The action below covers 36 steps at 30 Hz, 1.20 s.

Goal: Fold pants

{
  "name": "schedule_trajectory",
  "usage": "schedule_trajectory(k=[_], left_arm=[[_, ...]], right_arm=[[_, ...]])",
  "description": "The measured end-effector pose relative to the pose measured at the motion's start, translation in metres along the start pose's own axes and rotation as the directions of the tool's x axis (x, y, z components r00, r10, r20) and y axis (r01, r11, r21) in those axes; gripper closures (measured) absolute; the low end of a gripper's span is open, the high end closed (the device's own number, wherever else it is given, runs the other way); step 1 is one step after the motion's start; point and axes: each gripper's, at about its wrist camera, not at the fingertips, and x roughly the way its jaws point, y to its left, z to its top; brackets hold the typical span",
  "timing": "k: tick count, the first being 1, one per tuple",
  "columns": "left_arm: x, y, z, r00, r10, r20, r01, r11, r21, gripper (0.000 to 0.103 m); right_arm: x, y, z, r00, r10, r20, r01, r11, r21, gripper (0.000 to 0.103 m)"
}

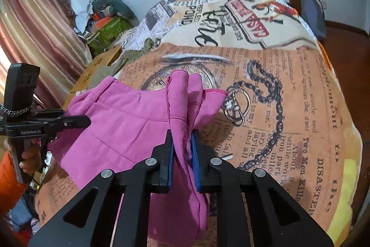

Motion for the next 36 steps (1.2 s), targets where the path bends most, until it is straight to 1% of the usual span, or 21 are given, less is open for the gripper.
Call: schedule_trajectory(k=[3, 8, 12, 17, 21, 27, 33, 36], left_arm=[[-0.009, -0.012, 0.0, 0.999, 0.032, 0.037, -0.034, 0.998, 0.049, 0.086], [-0.03, -0.023, 0.001, 0.994, 0.045, 0.095, -0.054, 0.994, 0.09, 0.088], [-0.049, -0.024, 0.002, 0.988, 0.073, 0.138, -0.088, 0.991, 0.103, 0.088], [-0.077, -0.016, 0.006, 0.977, 0.083, 0.195, -0.103, 0.99, 0.093, 0.088], [-0.098, -0.001, 0.011, 0.966, 0.091, 0.243, -0.112, 0.991, 0.074, 0.089], [-0.123, 0.029, 0.023, 0.946, 0.125, 0.298, -0.143, 0.989, 0.038, 0.089], [-0.139, 0.073, 0.044, 0.937, 0.149, 0.316, -0.156, 0.988, -0.003, 0.089], [-0.144, 0.094, 0.054, 0.928, 0.169, 0.331, -0.176, 0.984, -0.009, 0.089]], right_arm=[[-0.006, 0.008, 0.005, 1.0, -0.012, 0.018, 0.012, 1.0, -0.024, 0.091], [-0.016, 0.017, 0.014, 0.999, -0.014, 0.049, 0.016, 0.999, -0.044, 0.091], [-0.025, 0.03, 0.023, 0.996, -0.006, 0.084, 0.012, 0.998, -0.065, 0.091], [-0.031, 0.055, 0.041, 0.992, 0.005, 0.123, 0.009, 0.994, -0.113, 0.091], [-0.028, 0.073, 0.056, 0.989, 0.016, 0.144, 0.006, 0.988, -0.152, 0.091], [-0.015, 0.106, 0.084, 0.985, 0.032, 0.171, 0.005, 0.977, -0.213, 0.092], [0.009, 0.134, 0.113, 0.982, 0.046, 0.184, 0.003, 0.966, -0.257, 0.092], [0.027, 0.149, 0.128, 0.982, 0.048, 0.185, 0.005, 0.961, -0.277, 0.092]])
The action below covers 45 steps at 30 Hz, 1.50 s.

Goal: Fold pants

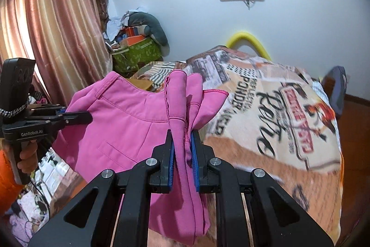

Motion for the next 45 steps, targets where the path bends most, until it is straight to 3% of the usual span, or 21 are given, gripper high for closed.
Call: schedule_trajectory(k=[7, 17, 23, 26, 28, 31, 35, 39, 42, 45], left_arm=[[0.026, 0.055, 0.012, 0.999, 0.046, 0.0, -0.046, 0.998, -0.05, 0.089], [0.114, 0.128, 0.014, 0.991, 0.107, -0.083, -0.114, 0.989, -0.093, 0.089], [0.174, 0.163, -0.006, 0.982, 0.101, -0.159, -0.123, 0.983, -0.138, 0.089], [0.202, 0.172, -0.02, 0.966, 0.131, -0.222, -0.158, 0.981, -0.111, 0.088], [0.213, 0.176, -0.029, 0.957, 0.155, -0.247, -0.182, 0.979, -0.092, 0.085], [0.211, 0.187, -0.034, 0.964, 0.133, -0.232, -0.166, 0.978, -0.126, 0.073], [0.2, 0.199, -0.039, 0.965, 0.14, -0.221, -0.179, 0.97, -0.166, 0.067], [0.189, 0.203, -0.046, 0.949, 0.208, -0.237, -0.247, 0.957, -0.151, 0.067], [0.184, 0.205, -0.053, 0.938, 0.221, -0.267, -0.268, 0.951, -0.153, 0.067], [0.172, 0.2, -0.055, 0.93, 0.242, -0.278, -0.288, 0.948, -0.134, 0.067]], right_arm=[[0.065, 0.013, 0.025, 0.999, 0.008, -0.038, -0.009, 1.0, -0.018, 0.092], [0.174, 0.018, 0.033, 0.988, -0.007, -0.151, -0.002, 0.998, -0.059, 0.092], [0.236, 0.006, 0.019, 0.964, -0.027, -0.266, 0.017, 0.999, -0.042, 0.092], [0.254, 0.002, 0.007, 0.946, -0.055, -0.321, 0.036, 0.997, -0.065, 0.092], [0.26, -0.003, 0.002, 0.936, -0.069, -0.345, 0.043, 0.996, -0.083, 0.092], [0.257, -0.01, 0.0, 0.925, -0.06, -0.376, 0.036, 0.997, -0.072, 0.09], [0.253, -0.014, -0.005, 0.906, -0.113, -0.408, 0.067, 0.99, -0.127, 0.085], [0.244, -0.021, -0.011, 0.895, -0.15, -0.42, 0.095, 0.984, -0.149, 0.081], [0.232, -0.021, -0.011, 0.889, -0.181, -0.42, 0.125, 0.98, -0.157, 0.079], [0.215, -0.019, -0.002, 0.898, -0.179, -0.403, 0.132, 0.981, -0.14, 0.079]])
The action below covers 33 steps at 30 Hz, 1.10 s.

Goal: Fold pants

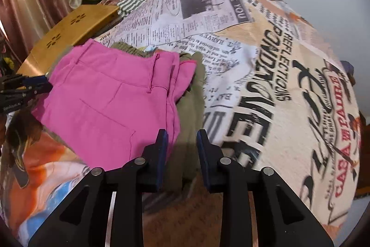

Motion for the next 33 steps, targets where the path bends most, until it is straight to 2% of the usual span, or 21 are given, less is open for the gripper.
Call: schedule_trajectory(k=[3, 8, 13, 18, 20, 21, 22, 26, 29, 31, 33], left_arm=[[-0.03, -0.008, -0.001, 0.999, 0.001, 0.041, -0.002, 1.0, 0.018, 0.067], [-0.112, -0.029, -0.001, 0.986, -0.024, 0.166, 0.019, 0.999, 0.033, 0.067], [-0.211, -0.056, -0.006, 0.947, -0.049, 0.317, 0.033, 0.998, 0.055, 0.067], [-0.306, -0.084, -0.031, 0.885, -0.046, 0.464, 0.016, 0.997, 0.069, 0.067], [-0.339, -0.095, -0.047, 0.855, -0.028, 0.518, -0.009, 0.998, 0.069, 0.067], [-0.35, -0.098, -0.054, 0.845, -0.025, 0.534, -0.014, 0.997, 0.069, 0.067], [-0.365, -0.104, -0.064, 0.828, -0.028, 0.559, -0.016, 0.997, 0.074, 0.067], [-0.411, -0.117, -0.102, 0.769, -0.047, 0.637, 0.002, 0.997, 0.071, 0.066], [-0.436, -0.123, -0.126, 0.731, -0.05, 0.681, 0.01, 0.998, 0.062, 0.065], [-0.452, -0.128, -0.143, 0.701, -0.039, 0.712, 0.006, 0.999, 0.049, 0.063], [-0.462, -0.131, -0.156, 0.679, -0.039, 0.733, 0.011, 0.999, 0.042, 0.059]], right_arm=[[-0.033, 0.001, 0.003, 0.997, 0.025, 0.068, -0.026, 0.999, 0.019, 0.079], [-0.097, 0.012, 0.005, 0.979, 0.045, 0.2, -0.049, 0.999, 0.017, 0.079], [-0.178, 0.033, -0.005, 0.931, 0.073, 0.357, -0.074, 0.997, -0.01, 0.079], [-0.252, 0.058, -0.029, 0.862, 0.085, 0.5, -0.071, 0.996, -0.047, 0.079], [-0.28, 0.068, -0.042, 0.823, 0.101, 0.558, -0.081, 0.995, -0.061, 0.079], [-0.293, 0.071, -0.049, 0.804, 0.11, 0.585, -0.09, 0.994, -0.064, 0.079], [-0.31, 0.077, -0.059, 0.776, 0.124, 0.619, -0.105, 0.992, -0.068, 0.079], [-0.351, 0.094, -0.089, 0.702, 0.14, 0.699, -0.111, 0.99, -0.088, 0.079], [-0.364, 0.105, -0.108, 0.662, 0.161, 0.732, -0.125, 0.987, -0.104, 0.079], [-0.369, 0.113, -0.12, 0.644, 0.176, 0.744, -0.14, 0.984, -0.112, 0.079], [-0.372, 0.12, -0.131, 0.63, 0.168, 0.758, -0.128, 0.985, -0.113, 0.079]])
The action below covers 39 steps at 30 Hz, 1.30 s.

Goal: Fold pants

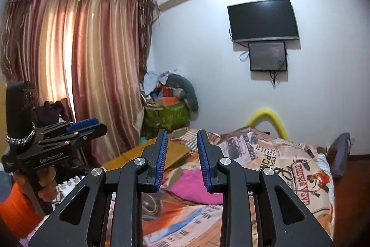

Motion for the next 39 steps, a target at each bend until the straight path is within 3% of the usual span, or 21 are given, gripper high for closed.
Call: schedule_trajectory(k=[4, 6, 7, 10, 13, 16, 20, 23, 39], left_arm=[[-0.028, -0.01, -0.005, 0.999, -0.007, 0.039, 0.007, 1.0, -0.014, 0.051], [-0.038, -0.015, -0.008, 0.999, -0.004, 0.047, 0.004, 1.0, -0.003, 0.05], [-0.04, -0.016, -0.009, 0.999, -0.002, 0.052, 0.003, 1.0, -0.002, 0.049], [-0.051, -0.019, -0.014, 0.998, -0.01, 0.063, 0.012, 1.0, -0.017, 0.036], [-0.058, -0.02, -0.018, 0.997, 0.006, 0.078, -0.004, 1.0, -0.017, 0.026], [-0.062, -0.017, -0.021, 0.996, 0.008, 0.09, -0.006, 1.0, -0.028, 0.014], [-0.063, -0.012, -0.024, 0.997, 0.007, 0.08, -0.004, 0.999, -0.043, 0.005], [-0.067, -0.014, -0.028, 0.996, 0.019, 0.089, -0.016, 0.999, -0.037, 0.002], [-0.06, -0.016, -0.042, 0.998, 0.016, 0.065, -0.015, 1.0, -0.027, 0.001]], right_arm=[[-0.013, 0.013, -0.006, 0.999, 0.008, 0.031, -0.008, 1.0, 0.0, 0.079], [-0.018, 0.017, -0.007, 0.999, 0.014, 0.041, -0.014, 1.0, -0.002, 0.072], [-0.02, 0.021, -0.008, 0.999, 0.006, 0.049, -0.005, 1.0, -0.009, 0.064], [-0.029, 0.027, -0.01, 0.997, -0.028, 0.073, 0.03, 0.999, -0.029, 0.055], [-0.036, 0.029, -0.013, 0.994, -0.039, 0.098, 0.039, 0.999, -0.006, 0.031], [-0.039, 0.031, -0.016, 0.994, -0.054, 0.098, 0.054, 0.999, -0.001, 0.022], [-0.041, 0.034, -0.019, 0.993, -0.082, 0.089, 0.083, 0.997, -0.01, 0.018], [-0.044, 0.033, -0.022, 0.992, -0.091, 0.088, 0.09, 0.996, 0.011, 0.008], [-0.048, 0.034, -0.028, 0.993, -0.106, 0.06, 0.105, 0.994, 0.014, 0.002]])
